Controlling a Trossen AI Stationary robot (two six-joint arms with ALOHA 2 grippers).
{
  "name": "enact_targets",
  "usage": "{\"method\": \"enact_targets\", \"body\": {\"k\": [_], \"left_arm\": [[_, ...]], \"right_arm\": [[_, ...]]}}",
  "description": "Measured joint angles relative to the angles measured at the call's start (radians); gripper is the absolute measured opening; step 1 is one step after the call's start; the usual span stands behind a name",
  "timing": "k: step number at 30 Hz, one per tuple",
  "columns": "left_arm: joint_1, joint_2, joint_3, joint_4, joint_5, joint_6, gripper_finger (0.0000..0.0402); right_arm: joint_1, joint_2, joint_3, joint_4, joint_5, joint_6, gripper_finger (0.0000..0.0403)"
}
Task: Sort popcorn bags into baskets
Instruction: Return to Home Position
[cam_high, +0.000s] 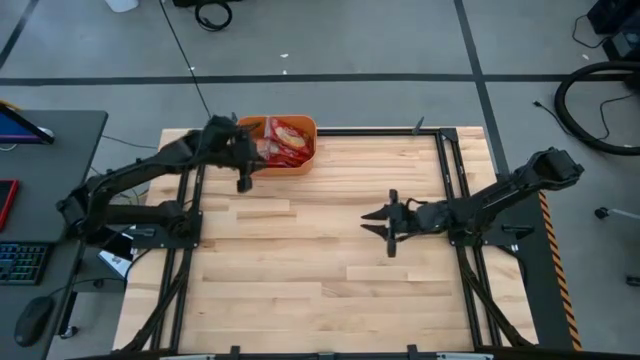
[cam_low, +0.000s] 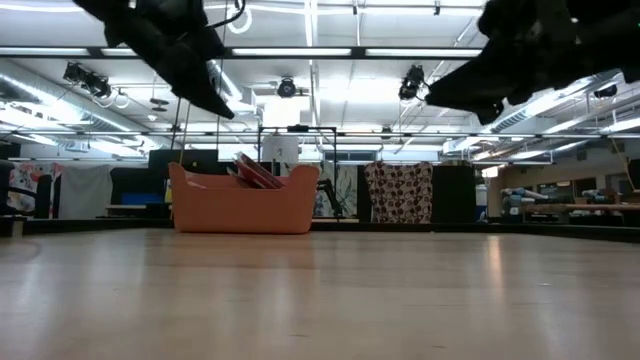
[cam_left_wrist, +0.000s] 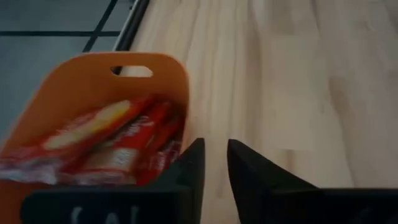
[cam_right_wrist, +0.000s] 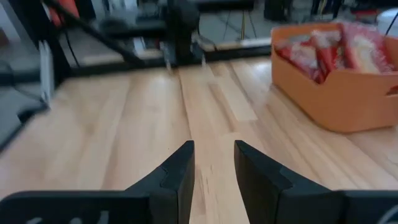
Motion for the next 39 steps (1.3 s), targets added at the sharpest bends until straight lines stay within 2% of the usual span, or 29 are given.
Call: {"method": "enact_targets", "body": {"k": [5, 14, 21, 25, 27, 31, 39], "left_arm": [[-0.038, -0.096, -0.134, 0.121, 0.001, -0.100, 0.0048], [-0.053, -0.257, -0.329, 0.367, 0.104, -0.279, 0.0036], [-0.060, -0.383, -0.426, 0.395, 0.103, -0.340, 0.0023], [-0.065, -0.484, -0.498, 0.447, 0.081, -0.371, 0.0007], [-0.065, -0.535, -0.534, 0.465, 0.056, -0.400, 0.0006], [-0.065, -0.605, -0.595, 0.496, 0.022, -0.495, 0.0016], [-0.065, -0.618, -0.631, 0.496, 0.024, -0.750, 0.0021]], "right_arm": [[0.000, -0.143, -0.098, 0.055, -0.002, -0.001, 0.0114], [0.000, -0.403, -0.203, 0.050, -0.019, -0.031, 0.0113], [0.000, -0.570, -0.254, 0.040, -0.106, -0.056, 0.0113], [0.000, -0.675, -0.264, -0.058, -0.103, -0.066, 0.0113], [0.000, -0.720, -0.264, -0.096, -0.066, -0.082, 0.0113], [0.000, -0.759, -0.264, -0.105, 0.023, -0.095, 0.0113], [0.000, -0.762, -0.264, -0.105, 0.008, -0.053, 0.0113]]}}
